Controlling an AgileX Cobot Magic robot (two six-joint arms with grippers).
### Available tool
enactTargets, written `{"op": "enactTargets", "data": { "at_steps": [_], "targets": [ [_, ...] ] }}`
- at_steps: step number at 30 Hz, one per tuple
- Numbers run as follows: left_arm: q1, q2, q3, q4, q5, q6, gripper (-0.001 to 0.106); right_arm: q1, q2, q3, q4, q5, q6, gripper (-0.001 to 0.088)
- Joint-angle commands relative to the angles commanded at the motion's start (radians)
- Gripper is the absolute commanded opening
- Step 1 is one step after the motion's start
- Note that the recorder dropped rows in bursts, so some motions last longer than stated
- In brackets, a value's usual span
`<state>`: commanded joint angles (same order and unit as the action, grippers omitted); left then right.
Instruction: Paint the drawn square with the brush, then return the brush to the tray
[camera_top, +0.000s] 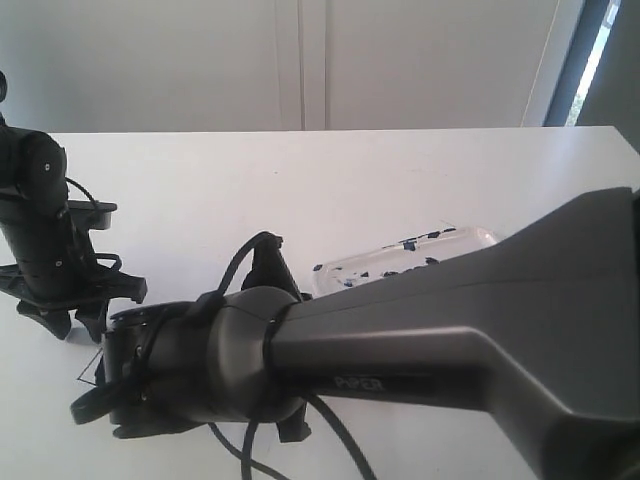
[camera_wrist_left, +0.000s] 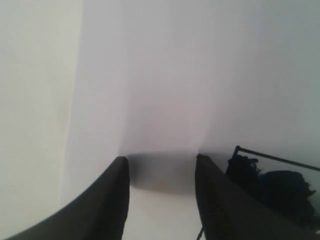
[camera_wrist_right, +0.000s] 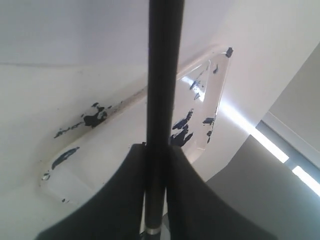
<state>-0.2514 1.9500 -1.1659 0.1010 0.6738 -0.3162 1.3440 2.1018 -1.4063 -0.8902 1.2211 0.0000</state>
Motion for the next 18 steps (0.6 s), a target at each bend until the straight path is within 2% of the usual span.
{"op": "enactTargets", "data": {
  "at_steps": [7,14,18],
  "targets": [
    [0.0,0.0,0.0,-0.003,0.0,0.0,0.048,0.01,0.0,0.0,-0.013,0.0,0.0,0.0],
    [0.0,0.0,0.0,-0.003,0.004,0.0,0.048,-0.072,0.0,0.0,-0.033,0.0,0.006,0.0],
    [0.0,0.0,0.0,-0.003,0.004,0.0,0.048,-0.097,0.0,0.0,-0.052,0.0,0.025,0.0]
  ]
}}
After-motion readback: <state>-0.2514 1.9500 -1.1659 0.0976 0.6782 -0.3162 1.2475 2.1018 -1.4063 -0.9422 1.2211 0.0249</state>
